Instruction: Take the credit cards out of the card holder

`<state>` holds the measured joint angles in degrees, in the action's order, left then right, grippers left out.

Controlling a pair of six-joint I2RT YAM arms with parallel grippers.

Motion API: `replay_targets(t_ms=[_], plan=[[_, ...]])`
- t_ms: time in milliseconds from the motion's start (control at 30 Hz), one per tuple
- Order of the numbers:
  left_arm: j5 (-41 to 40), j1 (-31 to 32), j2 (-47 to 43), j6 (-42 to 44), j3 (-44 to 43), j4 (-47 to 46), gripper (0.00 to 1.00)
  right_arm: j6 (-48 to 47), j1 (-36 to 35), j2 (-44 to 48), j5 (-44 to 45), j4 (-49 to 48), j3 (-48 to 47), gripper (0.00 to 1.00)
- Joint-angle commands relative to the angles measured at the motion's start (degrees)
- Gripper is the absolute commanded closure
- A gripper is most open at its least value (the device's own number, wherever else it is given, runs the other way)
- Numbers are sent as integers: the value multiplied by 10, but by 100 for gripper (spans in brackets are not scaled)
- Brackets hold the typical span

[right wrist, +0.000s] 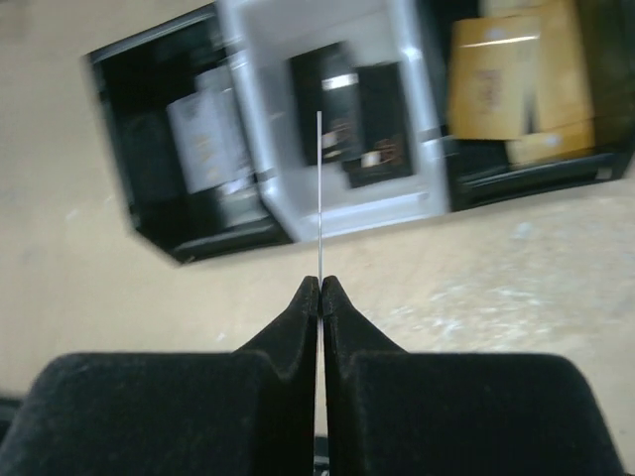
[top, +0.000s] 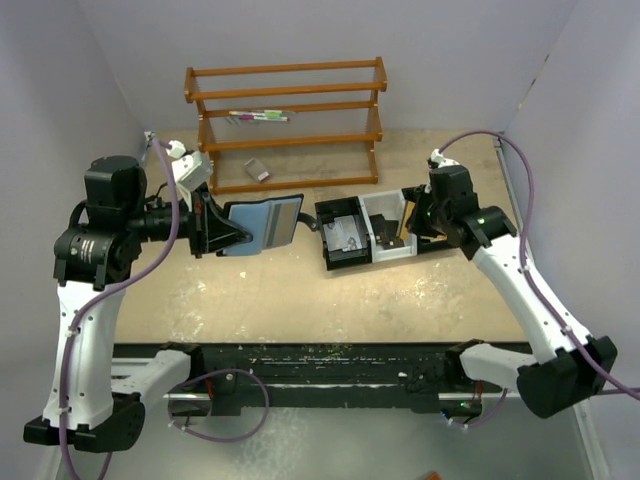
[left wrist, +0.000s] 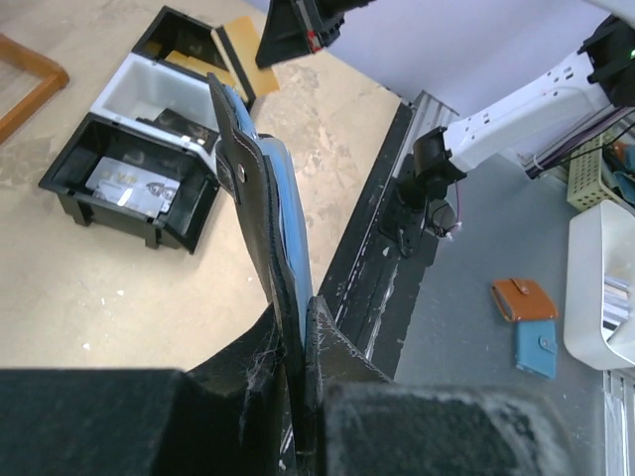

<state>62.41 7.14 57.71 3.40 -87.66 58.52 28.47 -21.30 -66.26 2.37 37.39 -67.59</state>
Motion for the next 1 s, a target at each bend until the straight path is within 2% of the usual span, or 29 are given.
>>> replay_targets(t_ms=[0,133,367,600,833,967], plan=[[-10,0,-18,47,-24,25,100,-29,31,-30,187,1,-13,100],[27,0,-16,40,-26,27,100,-40,67,-83,202,-26,-26,100],[58,0,-19,35,-33,38,100,-67,85,-221,277,-30,-102,100],[73,0,-22,49,-43,62,100,-90,108,-319,252,-46,-134,100],[73,0,-15,46,-53,64,100,-98,107,-381,359,-29,-157,100],[72,0,-17,42,-54,61,100,-99,99,-420,374,-9,-184,100]])
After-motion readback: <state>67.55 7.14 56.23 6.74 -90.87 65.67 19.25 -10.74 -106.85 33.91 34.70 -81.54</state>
